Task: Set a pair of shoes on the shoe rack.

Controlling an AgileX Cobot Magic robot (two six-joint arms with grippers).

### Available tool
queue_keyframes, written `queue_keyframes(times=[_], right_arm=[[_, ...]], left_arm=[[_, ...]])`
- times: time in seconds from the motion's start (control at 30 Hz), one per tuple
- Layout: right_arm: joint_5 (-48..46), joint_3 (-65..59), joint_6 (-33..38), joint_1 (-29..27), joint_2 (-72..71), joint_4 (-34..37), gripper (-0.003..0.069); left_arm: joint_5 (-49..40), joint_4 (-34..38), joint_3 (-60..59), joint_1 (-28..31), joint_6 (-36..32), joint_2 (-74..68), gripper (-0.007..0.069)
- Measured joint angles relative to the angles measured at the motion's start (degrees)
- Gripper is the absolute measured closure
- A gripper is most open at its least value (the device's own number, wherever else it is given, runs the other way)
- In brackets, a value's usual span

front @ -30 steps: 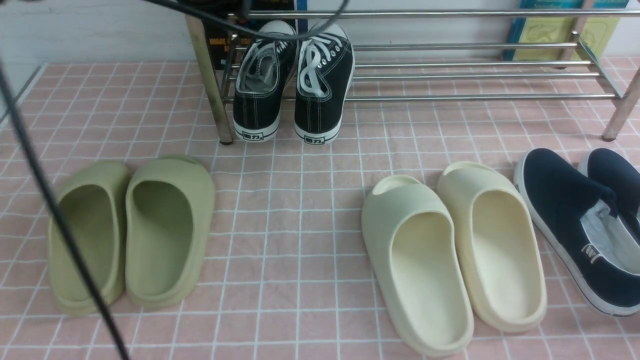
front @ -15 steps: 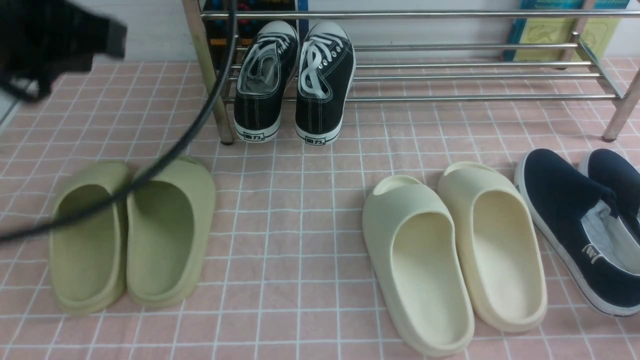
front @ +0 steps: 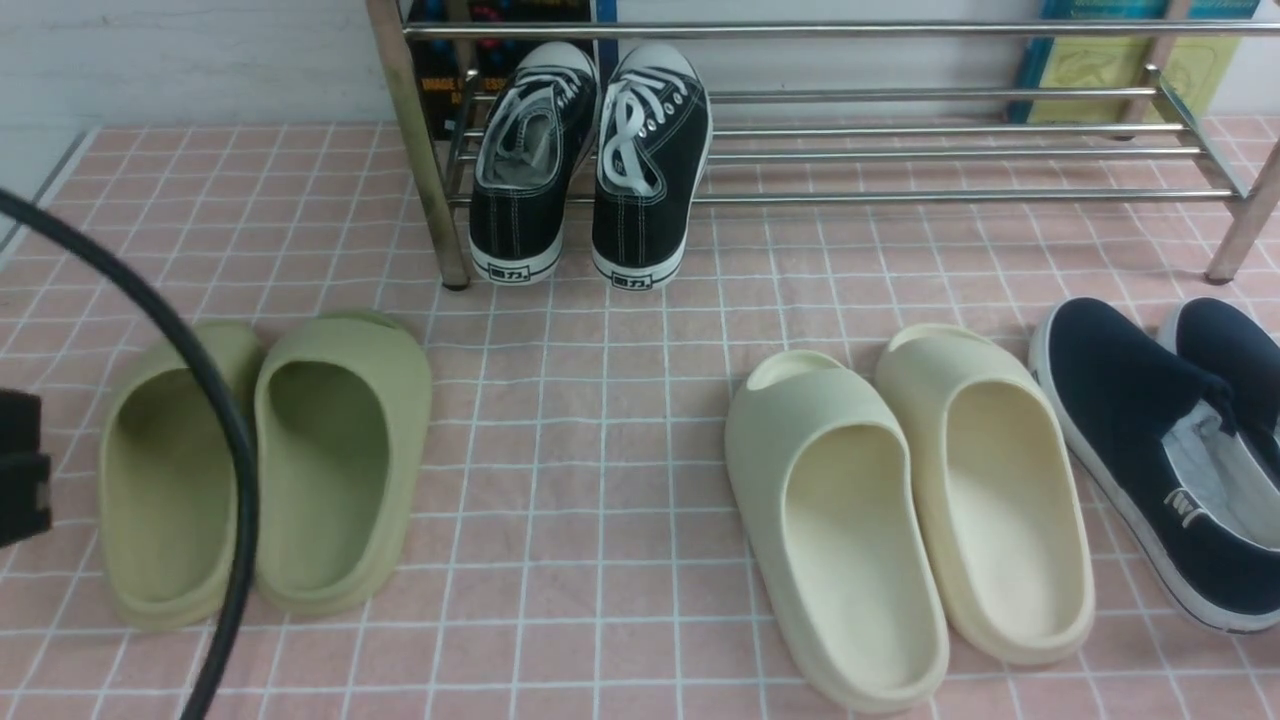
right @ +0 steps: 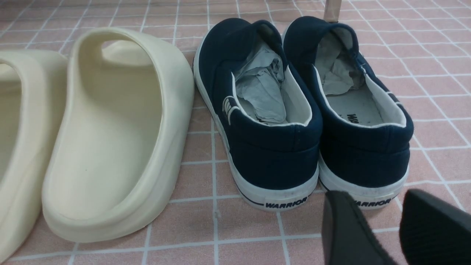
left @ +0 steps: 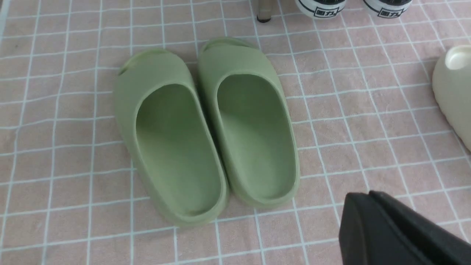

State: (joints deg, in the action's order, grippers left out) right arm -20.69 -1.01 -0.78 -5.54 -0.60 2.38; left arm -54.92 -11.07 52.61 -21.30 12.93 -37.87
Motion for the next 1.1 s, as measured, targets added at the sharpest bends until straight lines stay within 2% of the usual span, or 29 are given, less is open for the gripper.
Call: queue_keyframes(times=[0.13,0.23,0.33,0.37,0.4,0.43,0.47,0.5,0.53,0.63,0.73,0.83,0.87,1.1], right_arm=[[0.0,0.0,0.04,0.0,0.0,0.0,0.0419],[0.0,0.0,0.04,0.0,0.0,0.0,0.0419],[0.0,0.0,0.04,0.0,0.0,0.0,0.0419],[0.0,0.0,0.04,0.0,0.0,0.0,0.0419],[0.0,0.0,0.04,0.0,0.0,0.0,0.0419],[0.0,0.0,0.04,0.0,0.0,0.0,0.0419],[0.0,0.0,0.04,0.0,0.0,0.0,0.0419],[0.0,0.0,0.04,0.0,0.0,0.0,0.0419],[0.0,0.0,0.04,0.0,0.0,0.0,0.0419],[0.0,0.0,0.04,0.0,0.0,0.0,0.0419],[0.0,0.0,0.04,0.0,0.0,0.0,0.0419],[0.0,0.0,0.04,0.0,0.0,0.0,0.0419],[0.0,0.0,0.04,0.0,0.0,0.0,0.0419],[-0.05,0.0,0.04,0.0,0.0,0.0,0.0419]], left_arm=[[-1.3,-0.13,-0.24,0.0,-2.99,1.69,0.0621],[3.77,-0.4,-4.44,0.44,-4.04,4.92,0.0621],[15.22,-0.2,-14.18,3.56,-4.46,10.51,0.0621],[21.87,-0.07,-18.72,5.34,-4.45,13.48,0.0621],[22.86,-0.06,-20.32,5.98,-4.45,13.93,0.0621],[29.69,0.17,-25.19,7.98,-4.45,16.65,0.0621],[30.63,0.25,-26.82,8.67,-4.45,17.57,0.0621],[38.63,0.79,-33.16,11.55,-4.45,21.2,0.0621],[42.38,1.39,-36.85,13.36,-4.45,23.4,0.0621],[48.57,2.99,-45.16,18.13,-4.45,29.09,0.062],[49.48,3.63,-50.38,21.88,-4.45,34.44,0.062],[47.55,3.76,-52.83,23.92,-4.45,37.63,0.062],[44.35,3.81,-53.82,24.68,-4.45,38.25,0.062],[36.47,3.61,-54.32,24.89,-4.59,38.51,0.062]])
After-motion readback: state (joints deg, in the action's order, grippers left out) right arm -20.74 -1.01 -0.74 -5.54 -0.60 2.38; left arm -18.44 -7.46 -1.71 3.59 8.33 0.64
